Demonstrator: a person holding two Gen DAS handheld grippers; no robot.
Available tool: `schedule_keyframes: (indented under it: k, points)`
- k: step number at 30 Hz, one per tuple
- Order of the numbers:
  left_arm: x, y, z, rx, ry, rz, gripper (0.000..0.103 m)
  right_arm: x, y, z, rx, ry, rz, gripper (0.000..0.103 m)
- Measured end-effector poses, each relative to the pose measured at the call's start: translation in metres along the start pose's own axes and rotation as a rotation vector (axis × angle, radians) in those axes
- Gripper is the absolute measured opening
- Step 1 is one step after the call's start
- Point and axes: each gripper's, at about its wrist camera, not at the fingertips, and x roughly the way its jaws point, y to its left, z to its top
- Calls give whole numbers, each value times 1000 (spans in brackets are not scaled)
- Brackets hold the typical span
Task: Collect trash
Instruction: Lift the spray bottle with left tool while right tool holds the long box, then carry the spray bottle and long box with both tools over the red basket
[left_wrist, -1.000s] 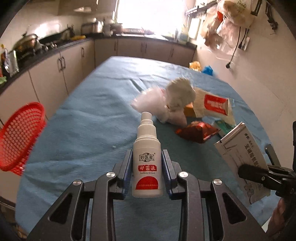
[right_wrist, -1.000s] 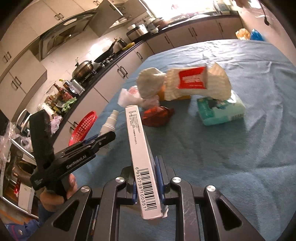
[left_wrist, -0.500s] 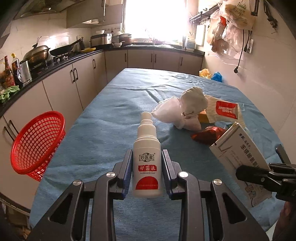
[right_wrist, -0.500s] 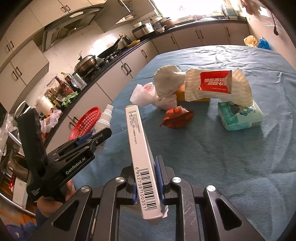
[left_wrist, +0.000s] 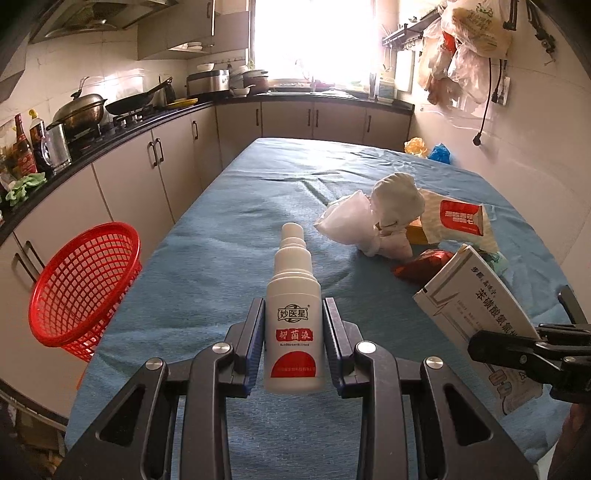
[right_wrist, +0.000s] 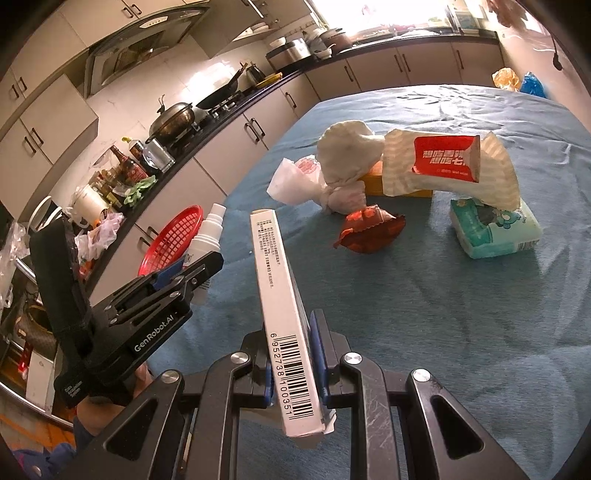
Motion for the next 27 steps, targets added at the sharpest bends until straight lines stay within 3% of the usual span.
schedule_keyframes:
  k: [27]
  points:
    - [-3, 10, -1, -20, -8, 13, 29, 10, 0, 3, 1, 15, -1, 19]
